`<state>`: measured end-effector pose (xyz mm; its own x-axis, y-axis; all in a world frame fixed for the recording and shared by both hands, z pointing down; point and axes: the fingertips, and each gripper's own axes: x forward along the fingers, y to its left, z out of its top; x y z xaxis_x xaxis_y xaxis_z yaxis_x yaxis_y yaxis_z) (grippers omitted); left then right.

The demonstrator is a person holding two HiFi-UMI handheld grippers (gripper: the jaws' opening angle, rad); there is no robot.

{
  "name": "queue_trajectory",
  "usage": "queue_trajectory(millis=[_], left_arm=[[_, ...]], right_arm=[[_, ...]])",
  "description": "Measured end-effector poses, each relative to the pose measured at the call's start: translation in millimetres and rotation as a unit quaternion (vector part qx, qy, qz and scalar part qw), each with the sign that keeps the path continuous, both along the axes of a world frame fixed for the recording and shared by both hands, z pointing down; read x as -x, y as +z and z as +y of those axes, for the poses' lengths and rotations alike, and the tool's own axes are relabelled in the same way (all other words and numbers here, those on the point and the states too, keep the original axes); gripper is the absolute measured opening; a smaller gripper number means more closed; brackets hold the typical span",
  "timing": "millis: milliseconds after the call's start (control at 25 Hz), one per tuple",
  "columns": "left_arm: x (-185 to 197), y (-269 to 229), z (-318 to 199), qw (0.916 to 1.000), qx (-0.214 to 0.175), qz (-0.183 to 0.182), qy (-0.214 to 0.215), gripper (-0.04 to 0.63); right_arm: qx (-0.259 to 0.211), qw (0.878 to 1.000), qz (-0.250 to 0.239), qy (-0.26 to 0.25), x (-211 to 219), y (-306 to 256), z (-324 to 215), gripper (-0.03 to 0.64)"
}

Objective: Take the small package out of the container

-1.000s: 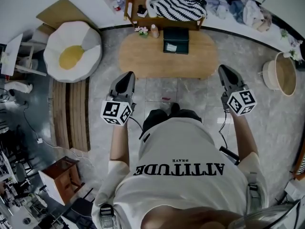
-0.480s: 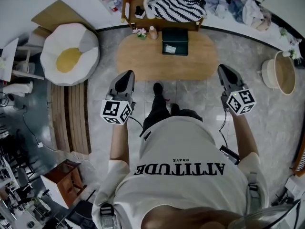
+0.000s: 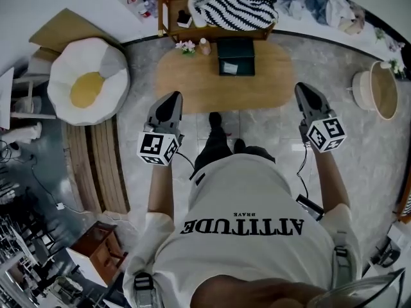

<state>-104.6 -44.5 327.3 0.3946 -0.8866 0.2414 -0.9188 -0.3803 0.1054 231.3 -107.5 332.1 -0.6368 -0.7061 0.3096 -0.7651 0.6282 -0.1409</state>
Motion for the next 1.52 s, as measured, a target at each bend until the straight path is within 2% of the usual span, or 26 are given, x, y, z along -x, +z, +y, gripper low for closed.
queue_trajectory(millis=[440,760,920,1160,1520], left_arm=[[39,40,-89,0.9989,0.032,0.013,0.033,0.026],[56,83,-144,0.996,0.054,0.006,0.071,0.026],[66,108,-164,0.9935,0.071,0.008,0.089,0.026],[76,136,-180,0.9895,0.099,0.035,0.099,0.026],[79,162,-193,0.9872,0.111,0.033,0.11,0.026]], right_arm=[[0.032,0.999,0.028,0.0,61,36,-70,0.021],[0.055,0.997,0.05,0.003,98,74,-115,0.022],[0.072,0.996,0.057,0.006,117,99,-130,0.022],[0.09,0.994,0.063,0.012,140,127,-146,0.022],[0.113,0.991,0.078,0.003,154,154,-156,0.023]])
